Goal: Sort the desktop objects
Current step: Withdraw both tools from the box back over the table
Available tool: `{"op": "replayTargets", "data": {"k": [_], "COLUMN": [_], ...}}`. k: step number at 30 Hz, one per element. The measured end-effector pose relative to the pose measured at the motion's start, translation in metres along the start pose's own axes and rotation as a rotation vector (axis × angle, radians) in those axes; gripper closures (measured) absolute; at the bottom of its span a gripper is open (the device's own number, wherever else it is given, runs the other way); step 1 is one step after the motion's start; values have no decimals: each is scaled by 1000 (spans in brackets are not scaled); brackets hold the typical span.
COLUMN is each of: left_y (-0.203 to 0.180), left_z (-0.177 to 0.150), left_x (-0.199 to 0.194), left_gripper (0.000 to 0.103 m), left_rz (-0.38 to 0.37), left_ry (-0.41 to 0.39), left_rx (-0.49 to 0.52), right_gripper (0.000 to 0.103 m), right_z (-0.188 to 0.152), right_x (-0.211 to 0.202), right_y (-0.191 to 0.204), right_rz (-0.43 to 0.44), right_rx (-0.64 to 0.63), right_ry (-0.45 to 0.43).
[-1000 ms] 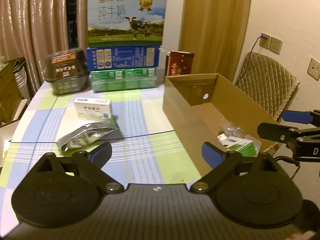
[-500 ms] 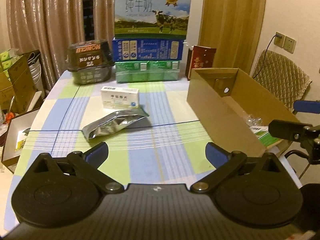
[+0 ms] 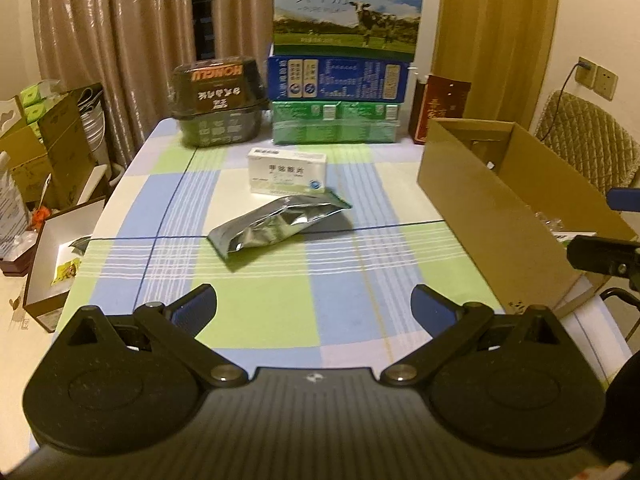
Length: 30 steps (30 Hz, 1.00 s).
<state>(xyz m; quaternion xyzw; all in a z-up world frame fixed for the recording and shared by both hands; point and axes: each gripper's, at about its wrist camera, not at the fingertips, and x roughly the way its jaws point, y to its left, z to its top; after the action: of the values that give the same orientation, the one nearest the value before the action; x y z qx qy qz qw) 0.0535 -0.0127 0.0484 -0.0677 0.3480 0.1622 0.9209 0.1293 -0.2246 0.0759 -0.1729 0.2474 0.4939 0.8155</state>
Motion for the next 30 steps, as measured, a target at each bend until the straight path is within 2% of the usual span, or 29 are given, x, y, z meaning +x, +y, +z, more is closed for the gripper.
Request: {"op": "replayTargets", "data": {"k": [16,30], "left_y": [30,50], "left_z": [-2,4], "left_x": [29,56], "left_gripper": [1,1], "left_rz": [12,-22], "left_ry": [49,91], "left_rx": [23,123], "right_gripper": [2,2], "right_z": [11,18], "right_x": [49,98], "right_y": [24,40], "right_rz": [64,112], "right_rx": [-51,-121], "right_ry": [83,175]}}
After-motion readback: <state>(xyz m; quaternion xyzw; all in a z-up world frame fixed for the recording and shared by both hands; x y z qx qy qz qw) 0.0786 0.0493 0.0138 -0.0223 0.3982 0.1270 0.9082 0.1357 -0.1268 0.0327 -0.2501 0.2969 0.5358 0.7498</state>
